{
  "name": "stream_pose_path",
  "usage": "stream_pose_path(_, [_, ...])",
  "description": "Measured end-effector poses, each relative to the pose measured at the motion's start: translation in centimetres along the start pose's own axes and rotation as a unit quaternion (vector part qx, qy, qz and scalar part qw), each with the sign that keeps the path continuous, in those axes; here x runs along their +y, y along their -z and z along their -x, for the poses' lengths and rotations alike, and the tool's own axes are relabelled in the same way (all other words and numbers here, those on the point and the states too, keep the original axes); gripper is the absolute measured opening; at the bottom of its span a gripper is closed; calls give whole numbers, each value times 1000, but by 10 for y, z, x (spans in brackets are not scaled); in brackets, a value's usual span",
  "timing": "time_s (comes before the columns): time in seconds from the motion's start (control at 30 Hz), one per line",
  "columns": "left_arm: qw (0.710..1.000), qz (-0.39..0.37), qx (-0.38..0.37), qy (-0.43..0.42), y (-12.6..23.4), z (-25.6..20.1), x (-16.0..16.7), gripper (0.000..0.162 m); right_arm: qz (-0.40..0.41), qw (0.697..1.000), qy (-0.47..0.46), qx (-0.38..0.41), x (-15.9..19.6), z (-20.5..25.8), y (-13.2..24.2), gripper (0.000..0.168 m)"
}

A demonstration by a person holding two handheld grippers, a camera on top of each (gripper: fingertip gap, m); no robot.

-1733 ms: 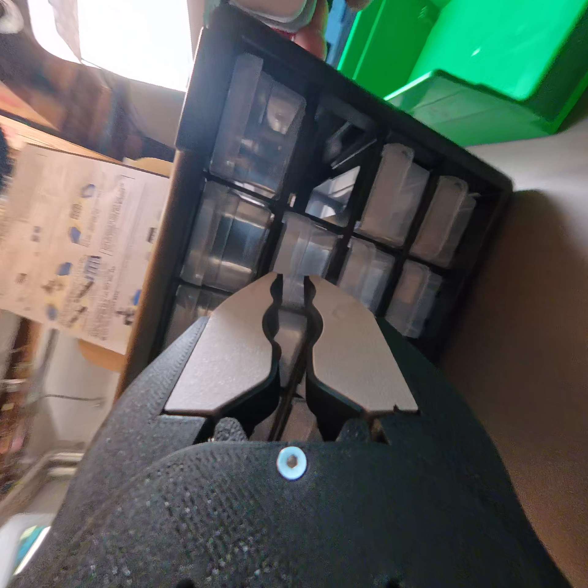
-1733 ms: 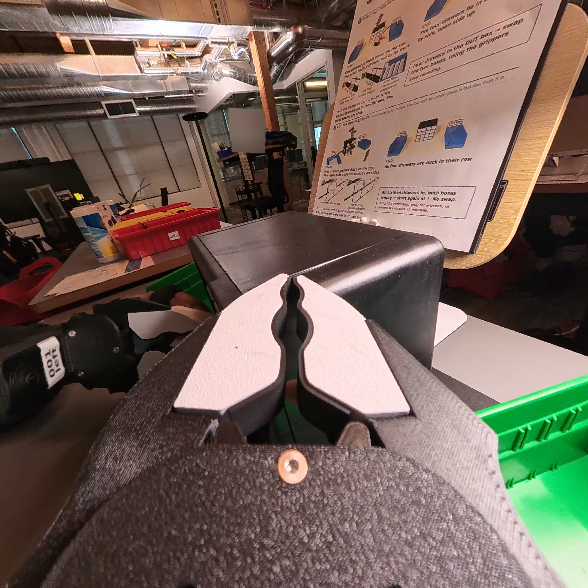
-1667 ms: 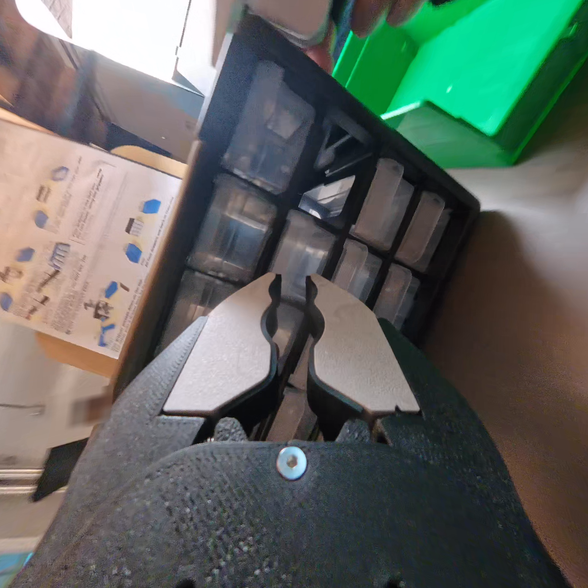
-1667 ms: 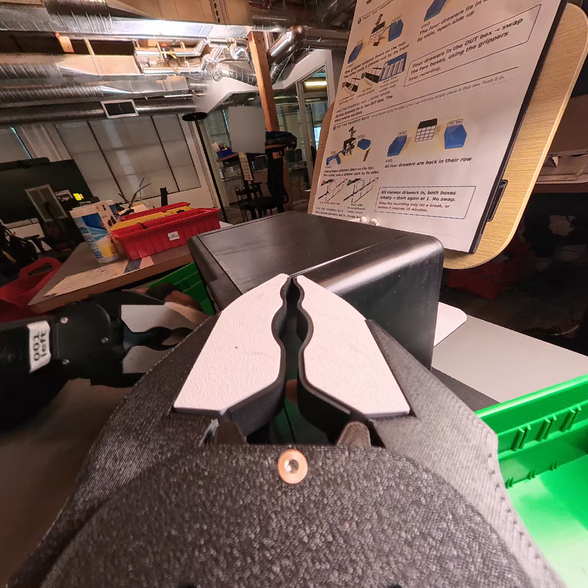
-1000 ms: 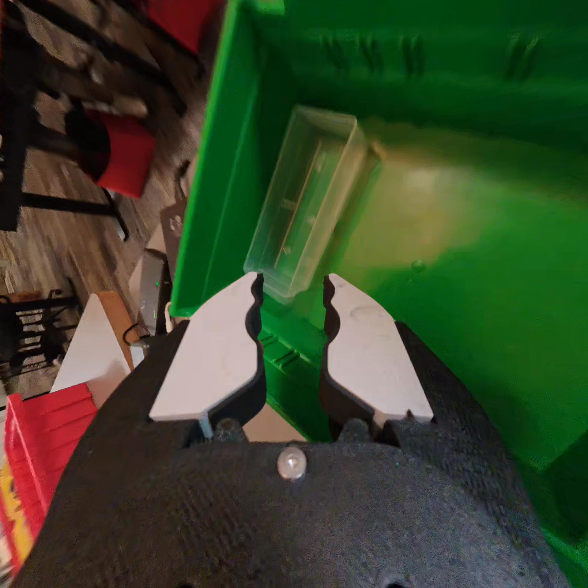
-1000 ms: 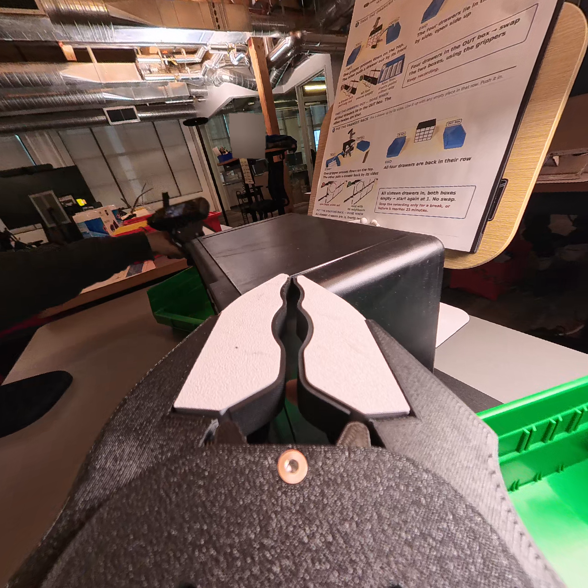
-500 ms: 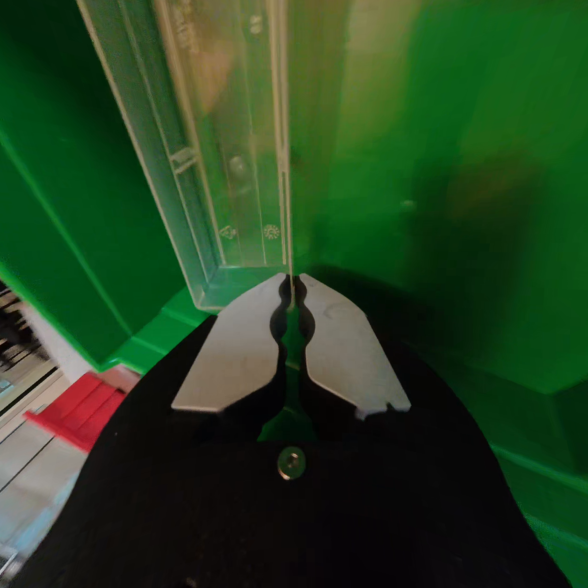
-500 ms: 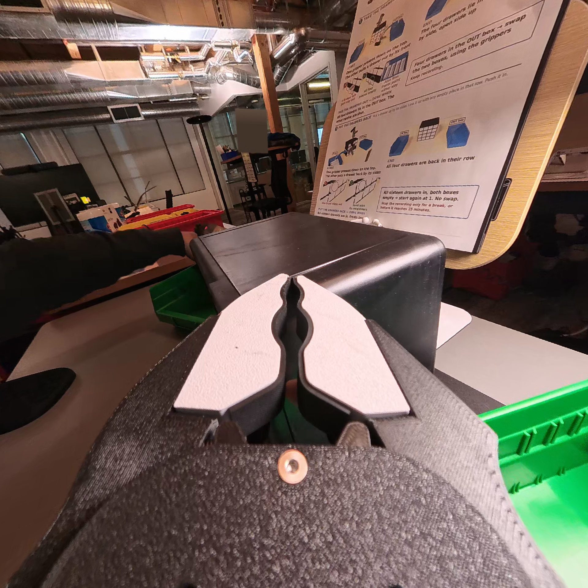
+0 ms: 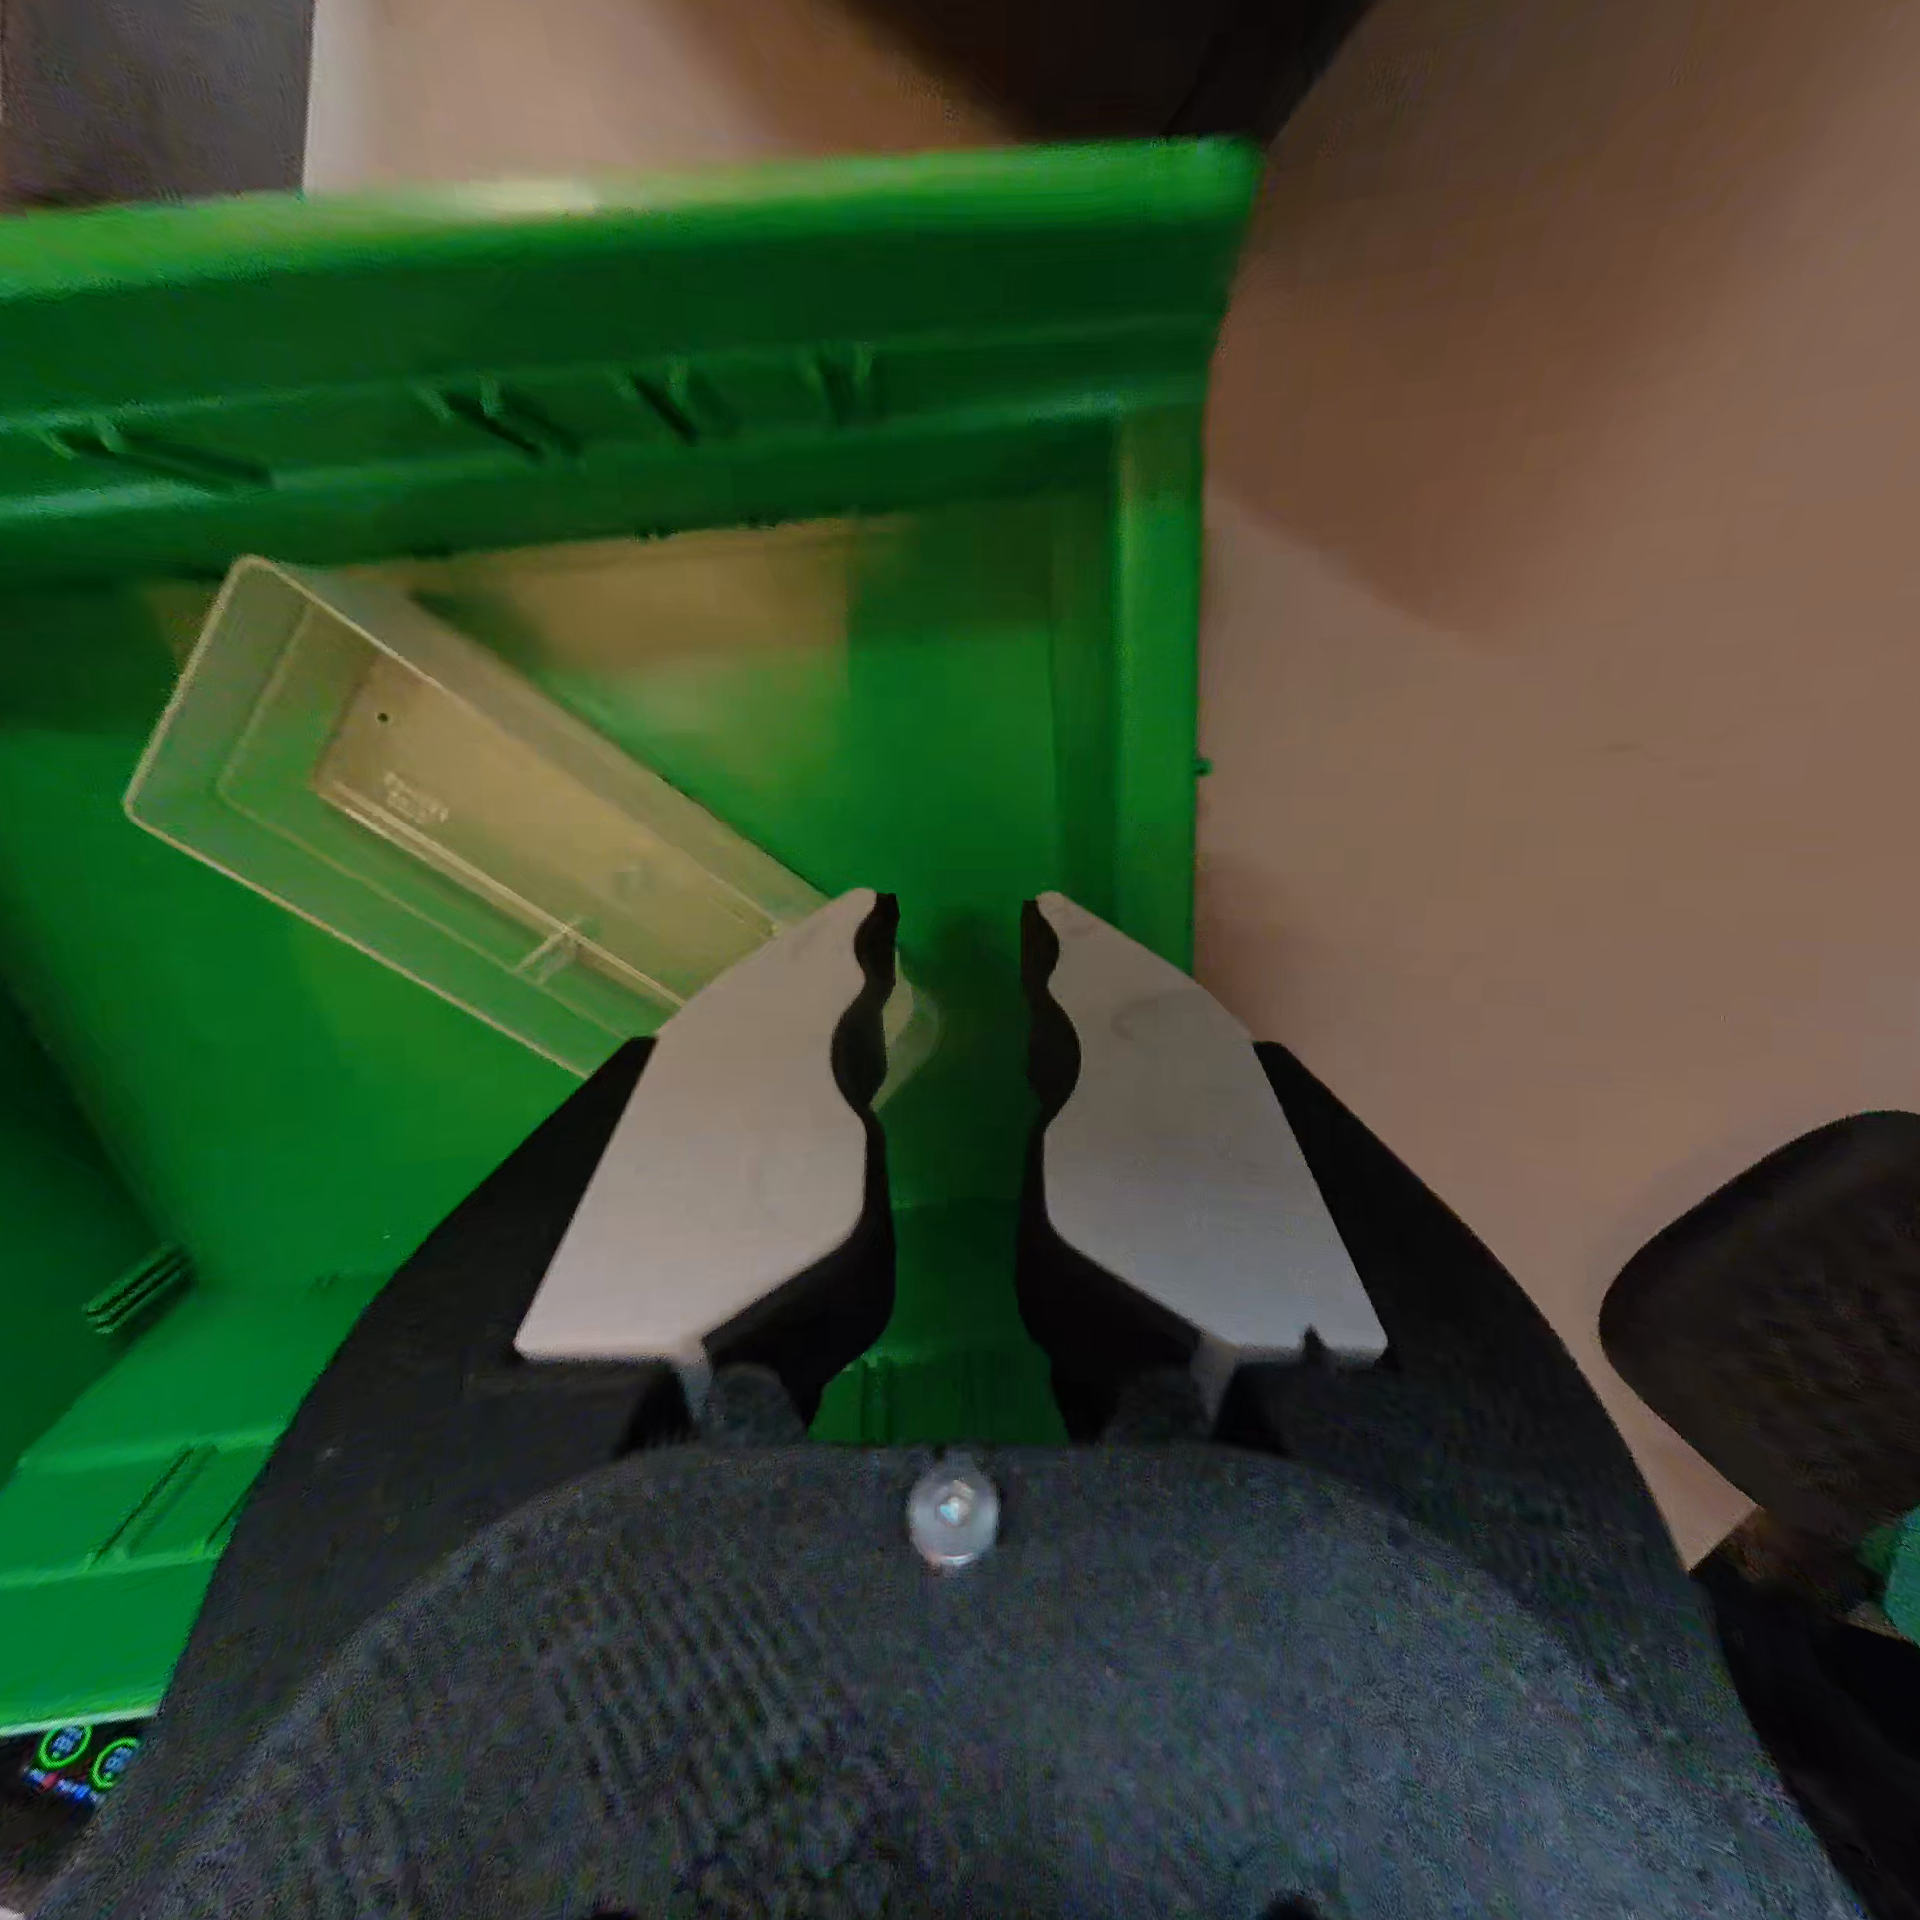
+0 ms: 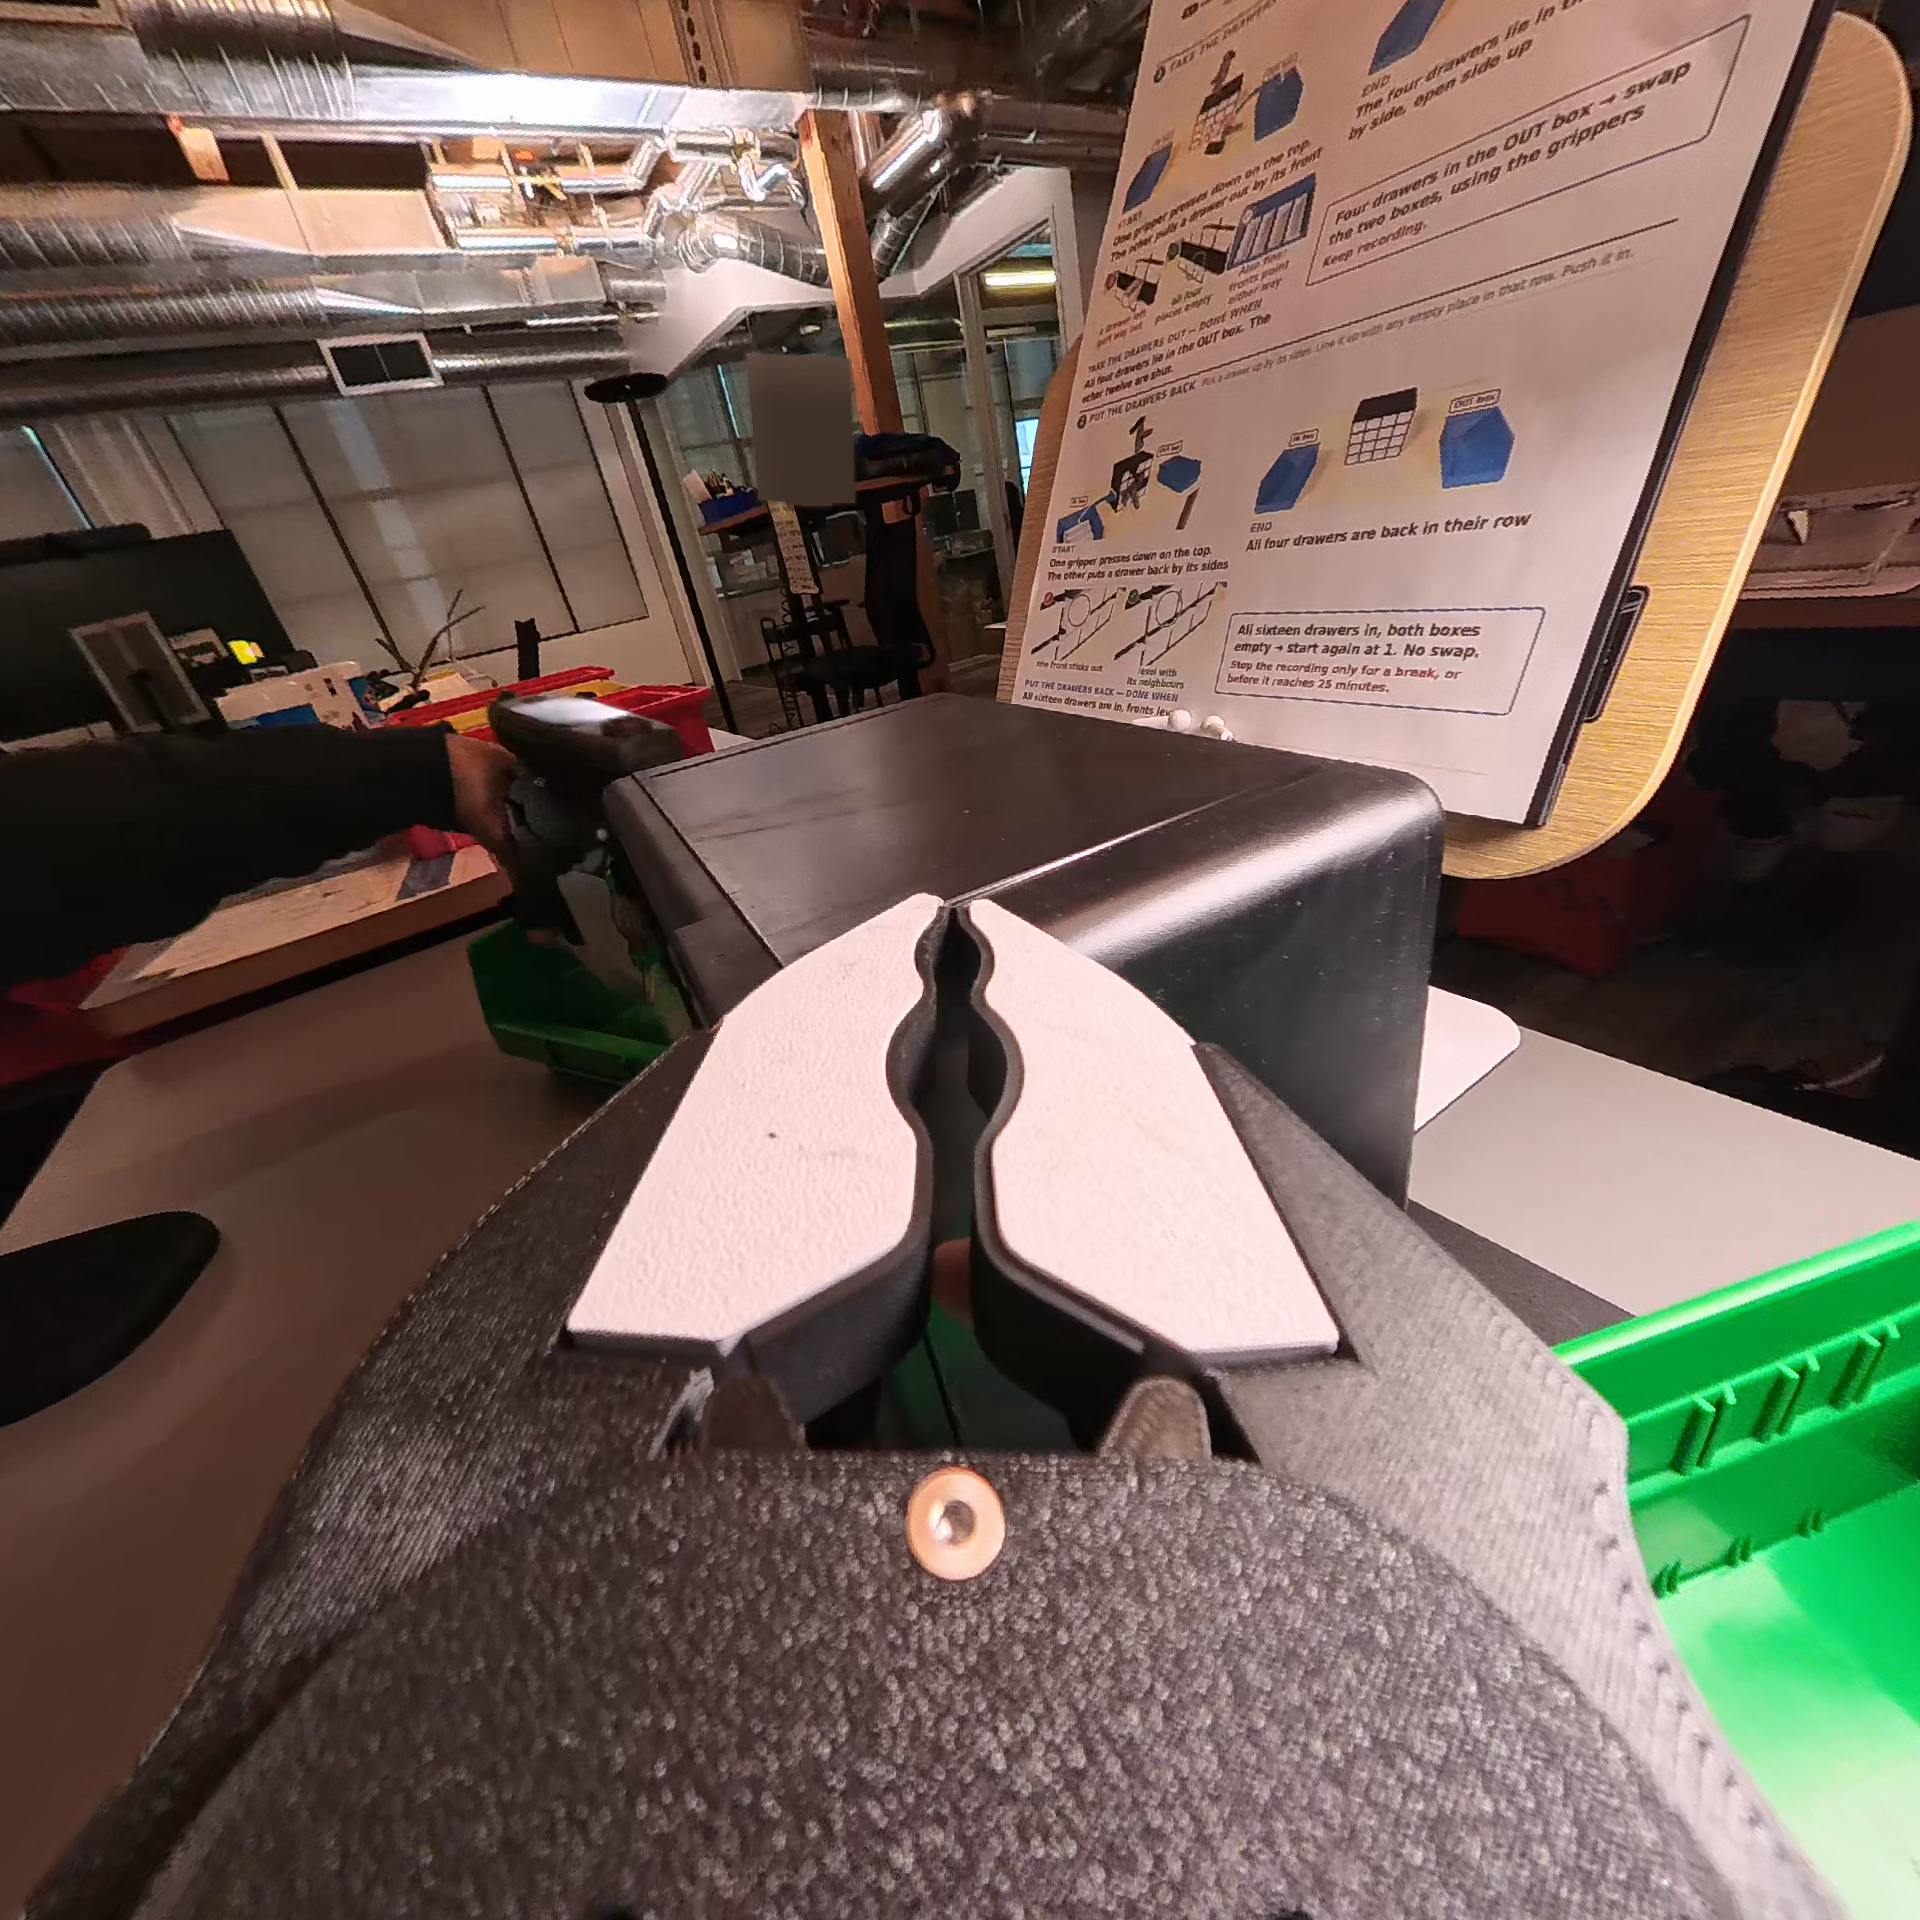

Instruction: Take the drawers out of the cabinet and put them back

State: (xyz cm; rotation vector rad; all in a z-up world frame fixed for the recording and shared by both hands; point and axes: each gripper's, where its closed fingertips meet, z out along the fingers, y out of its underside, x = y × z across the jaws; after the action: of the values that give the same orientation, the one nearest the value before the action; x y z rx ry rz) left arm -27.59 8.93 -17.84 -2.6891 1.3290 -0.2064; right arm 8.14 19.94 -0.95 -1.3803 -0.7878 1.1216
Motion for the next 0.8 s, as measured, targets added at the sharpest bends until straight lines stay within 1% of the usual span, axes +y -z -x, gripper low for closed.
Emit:
stream_pose_path(0.03, [1000,-9,-1,-5,4,-2,-2,25,0,1000,0,0,0,0,0,0])
stream_pose_path(0.07, [1000,-6,-8,-9,6,-2,1,28,-1,1000,0,0,0,0,0,0])
stream_pose_path(0.13, [999,25,-37,-26,6,5,16,32,-1,1000,-1,-1,0,0,0,0])
stream_pose_path(0.27, [989,97,-91,-66,-7,20,49,37,-2,1000,-1,-2,0,0,0,0])
stream_pose_path(0.43, [969,130,-156,-139,-21,32,57,36,-4,1000,-4,-3,0,0,0,0])
stream_pose_path(0.47, [965,136,-165,-151,-22,33,57,33,-5,1000,-5,-3,0,0,0,0])
stream_pose_path(0.53, [960,142,-178,-163,-23,35,58,24,-5,1000,-5,-2,0,0,0,0])
stream_pose_path(0.57, [959,144,-181,-166,-23,35,58,22,-5,1000,-4,-2,0,0,0,0])
stream_pose_path(0.7, [965,122,-177,-148,-18,28,52,20,-5,1000,-5,-3,0,0,0,0])
stream_pose_path(0.8, [975,74,-166,-125,-4,15,39,19,-5,1000,-5,-3,0,0,0,0])
